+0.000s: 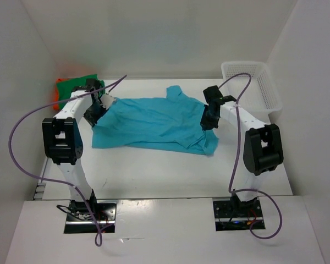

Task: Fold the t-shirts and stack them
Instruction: Fold the flattened tshirt in 1/3 of the way

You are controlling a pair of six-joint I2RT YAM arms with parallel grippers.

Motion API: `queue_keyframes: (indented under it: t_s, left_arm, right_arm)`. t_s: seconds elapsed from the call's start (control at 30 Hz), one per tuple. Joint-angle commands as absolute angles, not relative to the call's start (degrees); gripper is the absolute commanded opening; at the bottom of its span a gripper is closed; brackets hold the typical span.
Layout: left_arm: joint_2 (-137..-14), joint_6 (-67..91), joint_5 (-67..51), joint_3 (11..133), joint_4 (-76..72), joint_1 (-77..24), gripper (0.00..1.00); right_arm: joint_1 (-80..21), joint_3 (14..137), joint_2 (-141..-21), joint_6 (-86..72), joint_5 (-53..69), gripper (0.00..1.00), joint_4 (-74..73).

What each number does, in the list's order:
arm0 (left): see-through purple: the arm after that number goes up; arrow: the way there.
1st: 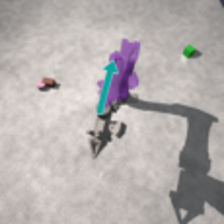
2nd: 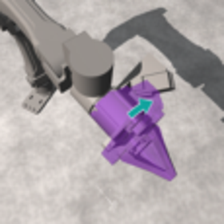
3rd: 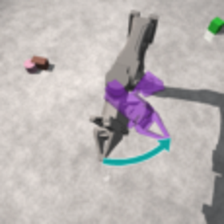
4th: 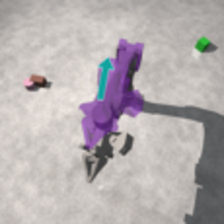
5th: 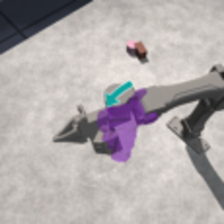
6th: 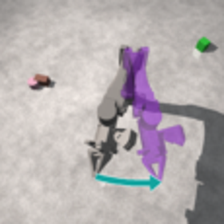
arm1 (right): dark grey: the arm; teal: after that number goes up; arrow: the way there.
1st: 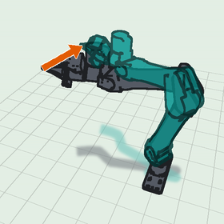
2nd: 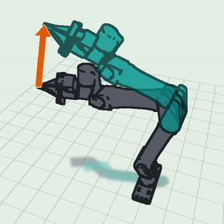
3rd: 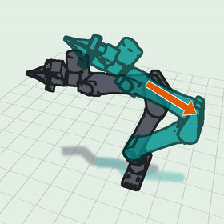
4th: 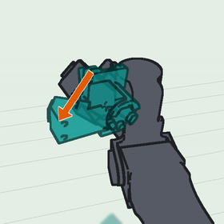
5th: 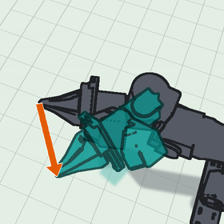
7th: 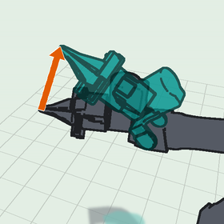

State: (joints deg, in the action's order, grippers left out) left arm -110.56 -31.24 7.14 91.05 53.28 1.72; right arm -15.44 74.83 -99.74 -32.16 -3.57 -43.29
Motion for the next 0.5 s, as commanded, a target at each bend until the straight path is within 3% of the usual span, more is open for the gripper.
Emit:
queue_keyframes:
  t_s: [0.0,0.17,0.27,0.3,0.33,0.37,0.43,0.47]
  left_arm:
    - [-111.53,-30.32,10.98,93.52,51.25,1.93,0.03]
    - [-113.73,-30.32,12.39,94.13,49.49,1.93,0.03]
    - [-114.78,-30.32,13.01,94.13,48.08,1.93,0.09]
    - [-114.79,-29.63,13.01,94.13,48.08,1.93,0.17]
    - [-114.79,-29.10,12.05,94.65,48.08,1.93,0.54]
    - [-114.79,-29.09,10.47,94.66,48.08,2.46,0.61]
    - [-114.18,-28.56,0.95,96.23,51.66,5.17,0.71]
    - [-114.17,-28.04,-2.25,96.76,52.81,6.66,0.72]
  right_arm:
    - [-14.50,82.42,-101.94,-27.26,-5.71,0.00,-39.90]
    - [-13.97,86.83,-107.92,-24.52,-6.77,0.00,-41.83]
    - [-13.97,88.32,-109.33,-23.12,-6.77,0.00,-41.84]
    - [-13.97,89.11,-110.03,-23.12,-7.29,0.00,-41.84]
    - [-13.97,89.12,-110.04,-22.59,-6.69,0.02,-41.84]
    - [-13.97,89.99,-110.74,-22.59,-6.68,0.08,-41.84]
    - [-13.97,91.75,-111.27,-22.59,-5.89,0.34,-42.36]
    - [-13.97,92.37,-111.27,-22.59,-5.11,0.42,-42.36]
